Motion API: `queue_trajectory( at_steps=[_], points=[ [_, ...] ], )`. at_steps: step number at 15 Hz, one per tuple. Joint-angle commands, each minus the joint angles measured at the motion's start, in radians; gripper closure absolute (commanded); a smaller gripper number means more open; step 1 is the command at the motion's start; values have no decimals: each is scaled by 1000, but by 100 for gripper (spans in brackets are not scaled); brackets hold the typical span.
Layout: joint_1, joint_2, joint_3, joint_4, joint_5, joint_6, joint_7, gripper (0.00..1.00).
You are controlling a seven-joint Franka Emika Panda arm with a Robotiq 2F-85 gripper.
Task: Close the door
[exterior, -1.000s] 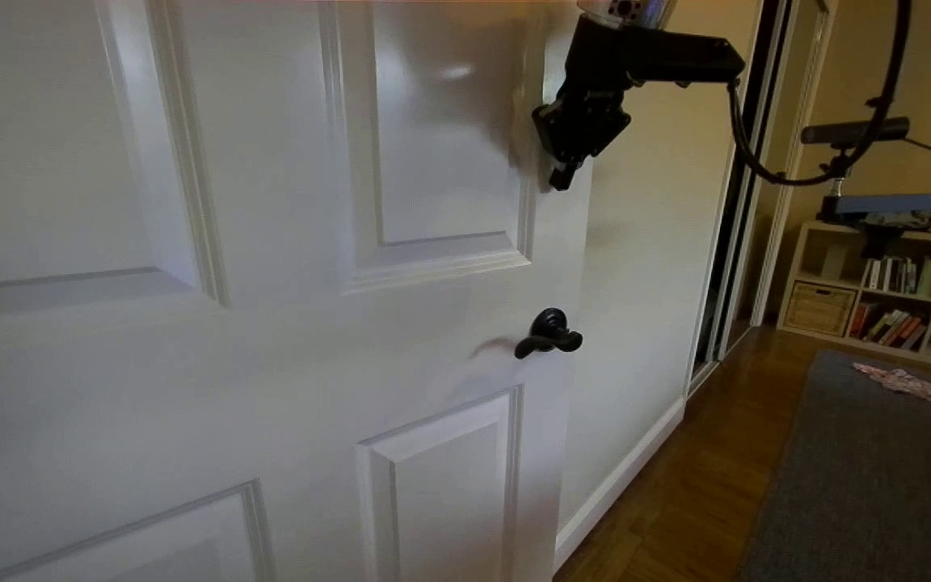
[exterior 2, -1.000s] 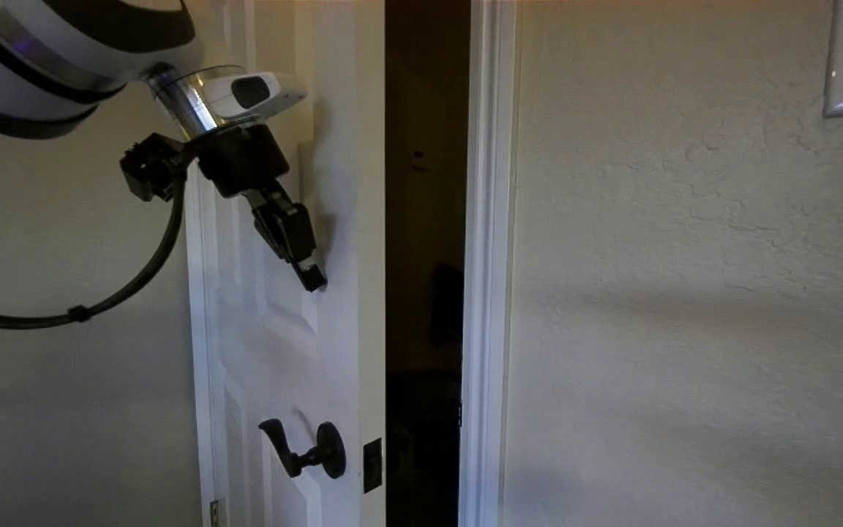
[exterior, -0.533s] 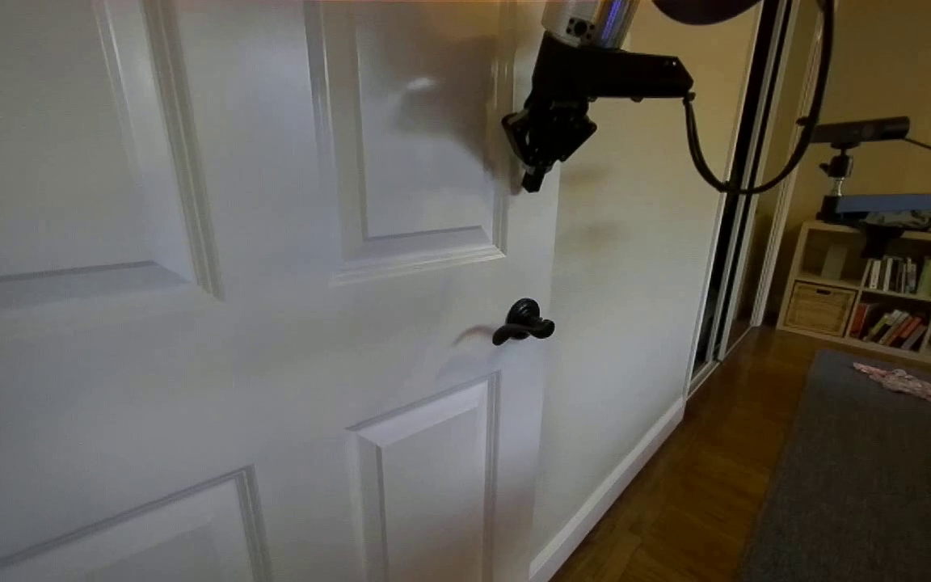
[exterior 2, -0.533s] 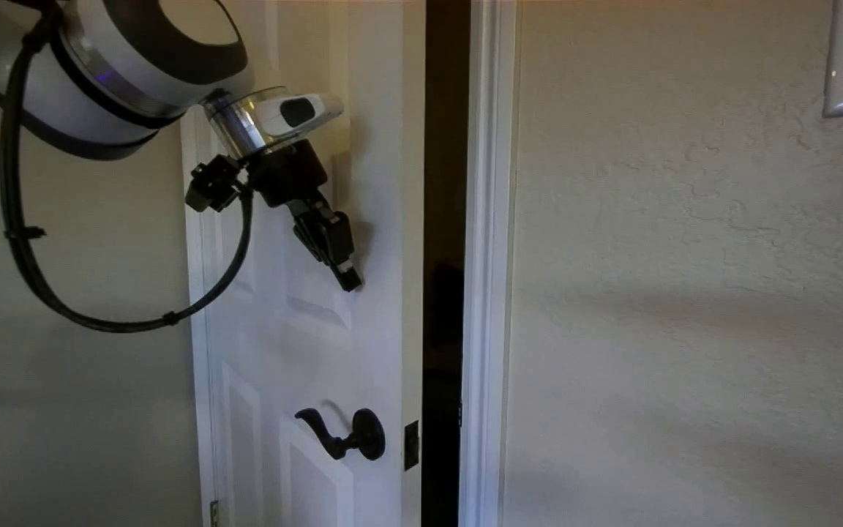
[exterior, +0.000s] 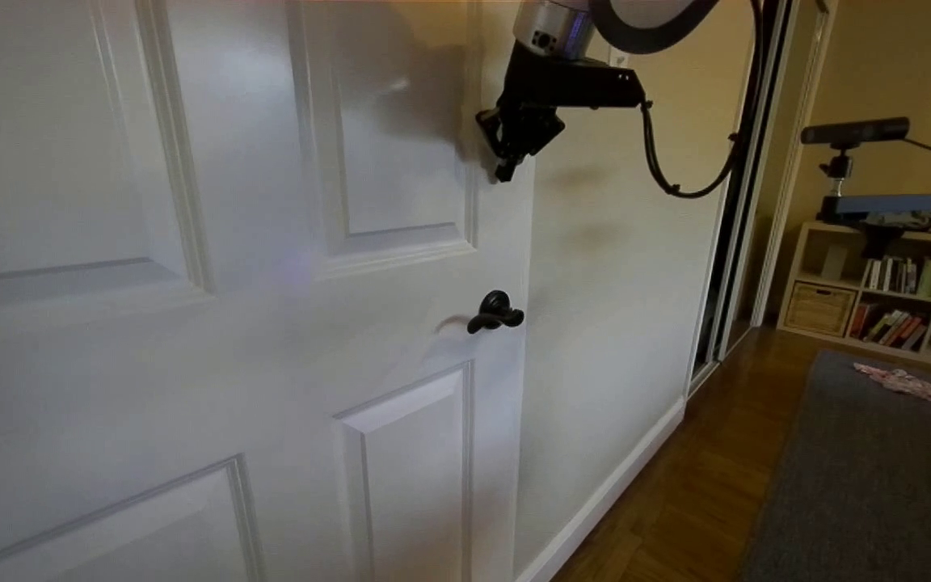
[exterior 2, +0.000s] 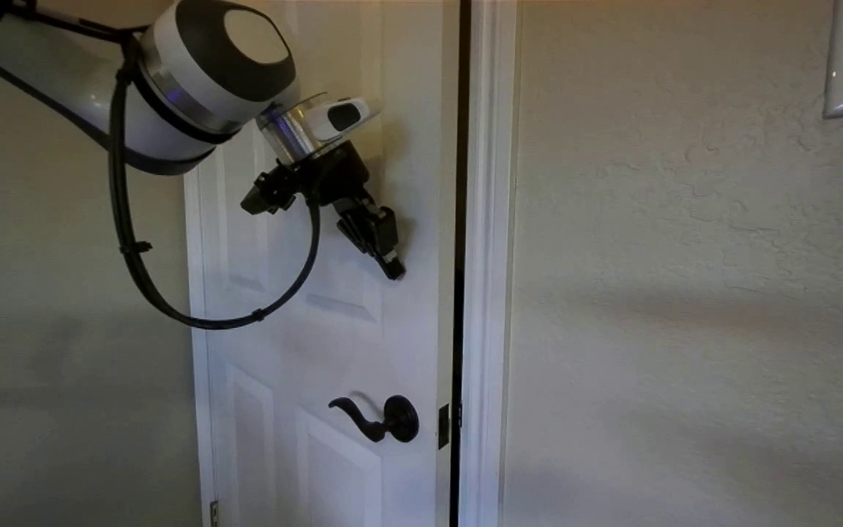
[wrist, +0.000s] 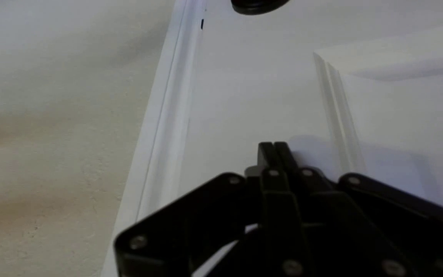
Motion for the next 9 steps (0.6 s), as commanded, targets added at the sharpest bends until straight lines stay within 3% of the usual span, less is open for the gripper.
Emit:
queue_trajectory(
  at_steps=[1, 9],
  points=[
    [28, 73, -47, 99, 9, 28, -17, 96],
    [34, 173, -62, 237, 40, 36, -41, 96]
  ],
)
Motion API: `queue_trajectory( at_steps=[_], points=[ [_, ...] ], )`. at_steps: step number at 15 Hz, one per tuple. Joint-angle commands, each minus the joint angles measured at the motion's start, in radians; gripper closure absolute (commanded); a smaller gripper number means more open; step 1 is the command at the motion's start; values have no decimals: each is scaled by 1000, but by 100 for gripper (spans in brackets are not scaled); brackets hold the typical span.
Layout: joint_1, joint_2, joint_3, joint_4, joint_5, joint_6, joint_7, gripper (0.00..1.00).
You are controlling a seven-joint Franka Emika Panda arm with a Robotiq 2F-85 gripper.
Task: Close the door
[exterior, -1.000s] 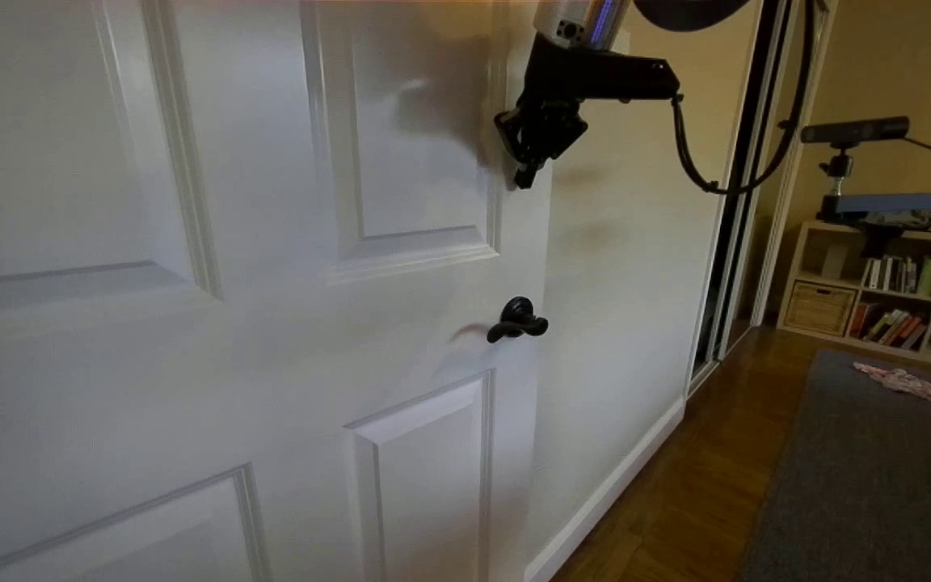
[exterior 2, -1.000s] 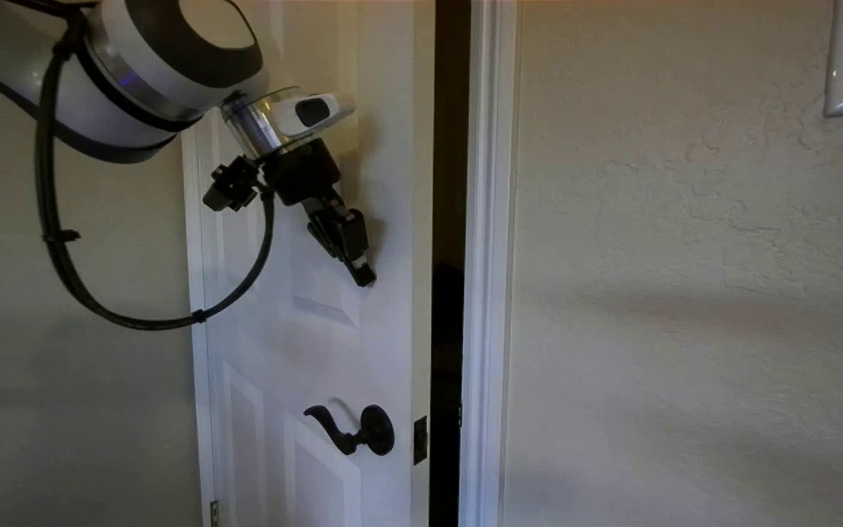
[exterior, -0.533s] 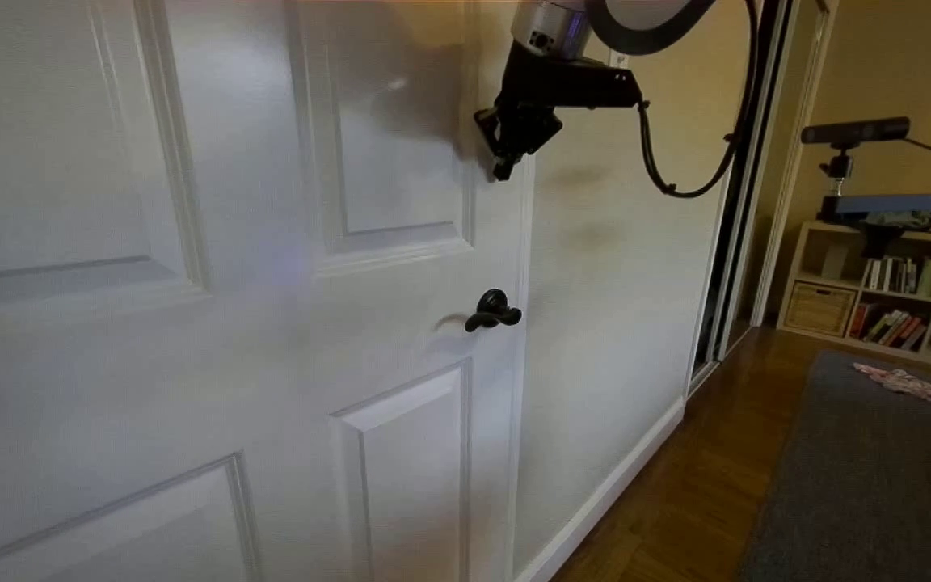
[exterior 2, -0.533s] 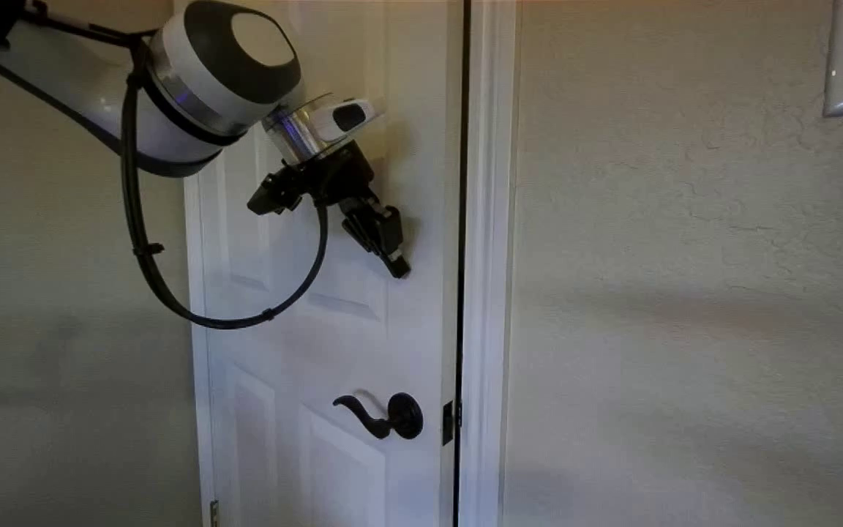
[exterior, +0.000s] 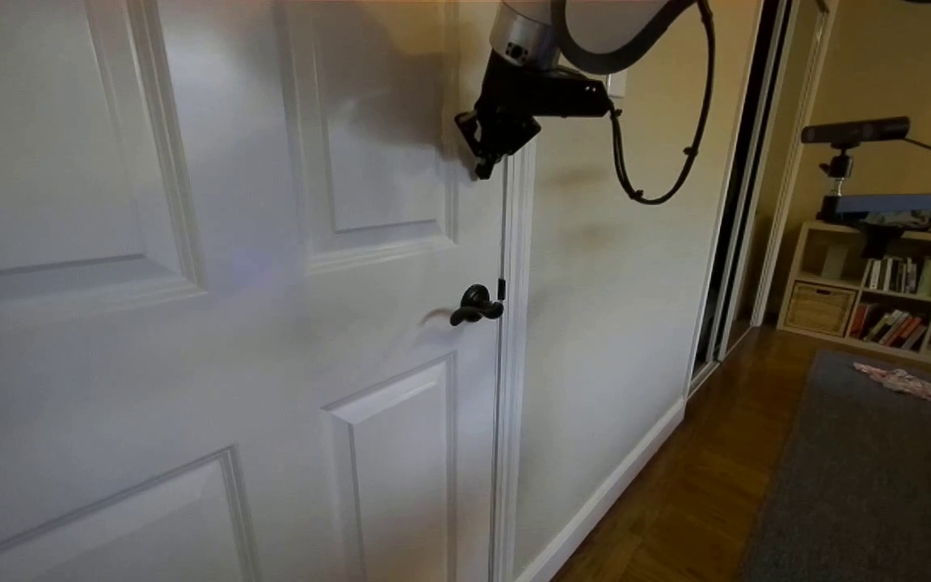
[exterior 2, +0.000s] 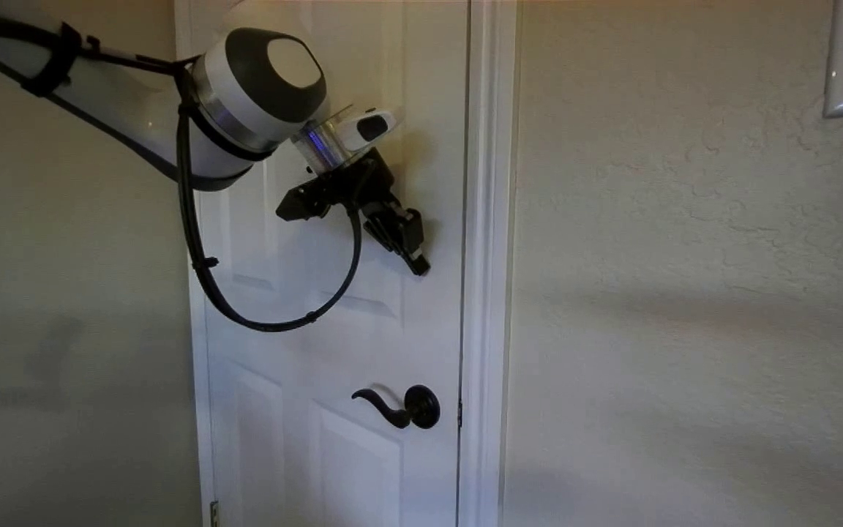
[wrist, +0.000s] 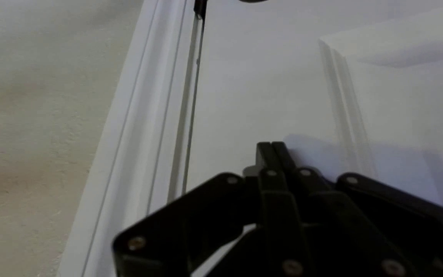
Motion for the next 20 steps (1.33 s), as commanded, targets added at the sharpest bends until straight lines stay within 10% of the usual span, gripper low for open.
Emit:
queue_trajectory(
  at_steps=[1, 11, 12, 20],
  points=[
    [24, 50, -33, 73, 32, 22, -37, 96],
    [30, -115, 20, -90, 202, -223, -199, 91],
    [38, -156, 21, -128, 202, -272, -199, 66],
    [37, -430, 85, -382, 243, -529, -224, 25]
  ],
)
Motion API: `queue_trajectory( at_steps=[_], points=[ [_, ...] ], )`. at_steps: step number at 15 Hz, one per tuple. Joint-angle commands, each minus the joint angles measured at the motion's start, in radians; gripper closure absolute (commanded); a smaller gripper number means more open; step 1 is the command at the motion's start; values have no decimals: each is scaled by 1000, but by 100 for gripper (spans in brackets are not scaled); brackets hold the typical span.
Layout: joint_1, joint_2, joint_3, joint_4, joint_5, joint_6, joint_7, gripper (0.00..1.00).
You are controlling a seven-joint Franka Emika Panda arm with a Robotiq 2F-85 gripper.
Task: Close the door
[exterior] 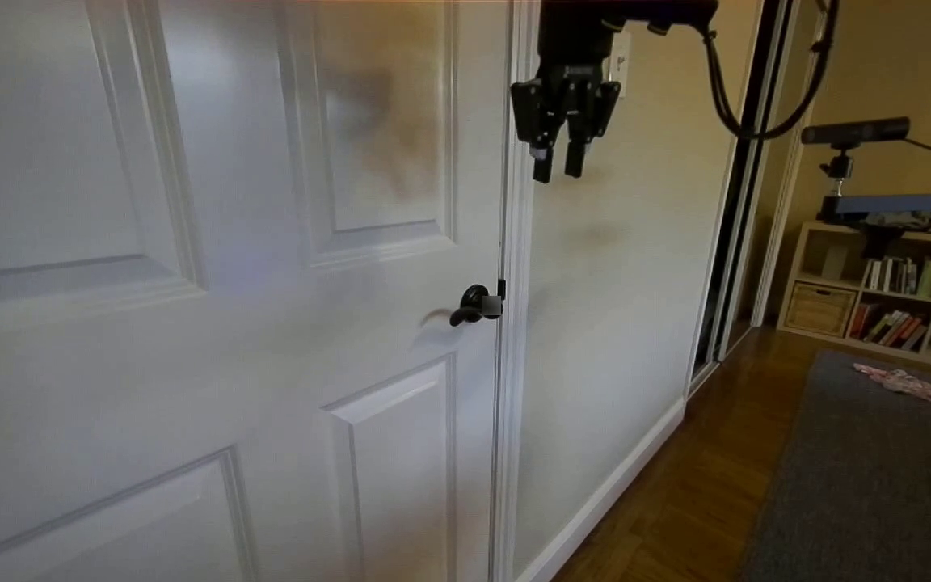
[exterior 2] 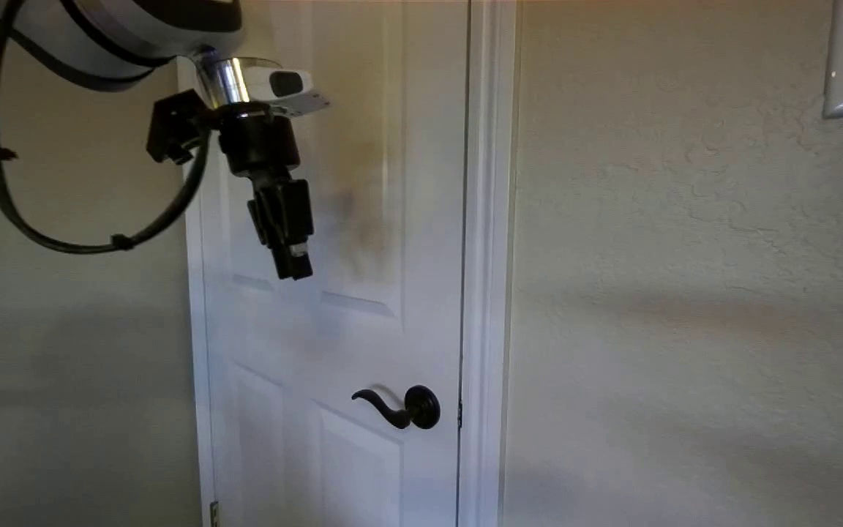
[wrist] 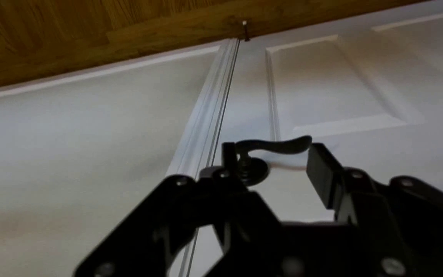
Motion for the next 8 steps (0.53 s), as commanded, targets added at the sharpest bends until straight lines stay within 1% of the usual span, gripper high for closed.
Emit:
queue_trajectory(
  at_steps=[1, 3, 4, 5, 7, 8],
  points=[
    [-14, -183, 30, -199, 47, -66, -35, 17],
    [-20, -243, 39, -256, 55, -99, -33, 4],
    [-25, -270, 41, -279, 62, -116, -28, 2],
    [-22, -169, 46, -168, 35, -101, -13, 18],
    [-28, -215, 50, -215, 40, -113, -13, 4],
    [-30, -226, 50, -227, 40, -113, -13, 2]
  ],
)
